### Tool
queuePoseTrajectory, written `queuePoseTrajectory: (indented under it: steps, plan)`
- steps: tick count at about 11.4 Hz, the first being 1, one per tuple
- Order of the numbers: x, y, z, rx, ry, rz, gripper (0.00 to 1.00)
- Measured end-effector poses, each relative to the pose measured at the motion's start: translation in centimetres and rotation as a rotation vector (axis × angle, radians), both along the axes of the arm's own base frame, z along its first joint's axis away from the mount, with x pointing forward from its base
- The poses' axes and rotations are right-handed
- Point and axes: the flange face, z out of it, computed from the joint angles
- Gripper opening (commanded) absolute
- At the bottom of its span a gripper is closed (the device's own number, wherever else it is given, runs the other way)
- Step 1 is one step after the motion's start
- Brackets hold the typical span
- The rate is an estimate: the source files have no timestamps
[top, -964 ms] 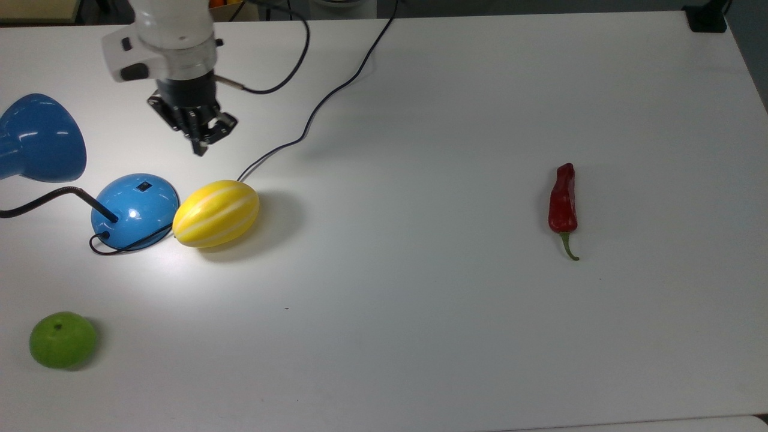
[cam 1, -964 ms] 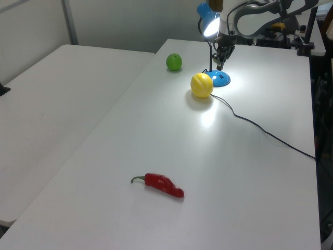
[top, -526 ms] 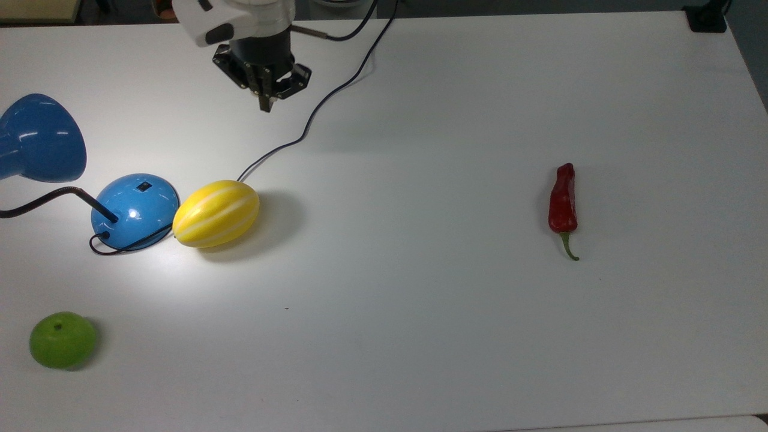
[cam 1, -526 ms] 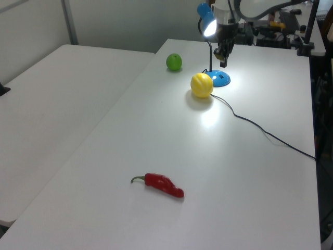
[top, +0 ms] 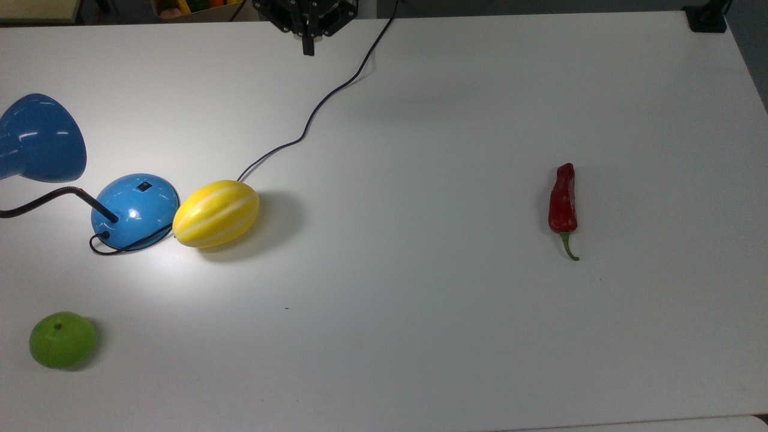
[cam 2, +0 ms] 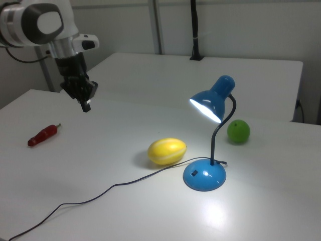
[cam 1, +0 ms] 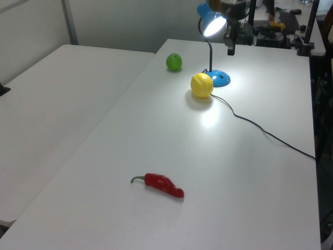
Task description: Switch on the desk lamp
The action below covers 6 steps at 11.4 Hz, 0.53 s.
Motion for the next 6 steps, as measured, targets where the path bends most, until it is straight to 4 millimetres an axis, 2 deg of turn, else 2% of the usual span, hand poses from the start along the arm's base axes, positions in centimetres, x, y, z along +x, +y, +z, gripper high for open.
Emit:
queuePoseTrajectory:
  steps: [1,3,5,6]
  plan:
    - [-0.5,0.6,0.7,-0.001,-0.002,0.012,0.03]
    - [-0.7,0.3,1.0,-0.001,-0.006,0.011,0.34]
    - [-0.6,-0.5,1.1,-0.002,-0.007,0.005,0.74]
    - [-0.6,-0.8,1.1,-0.002,-0.007,0.001,0.91]
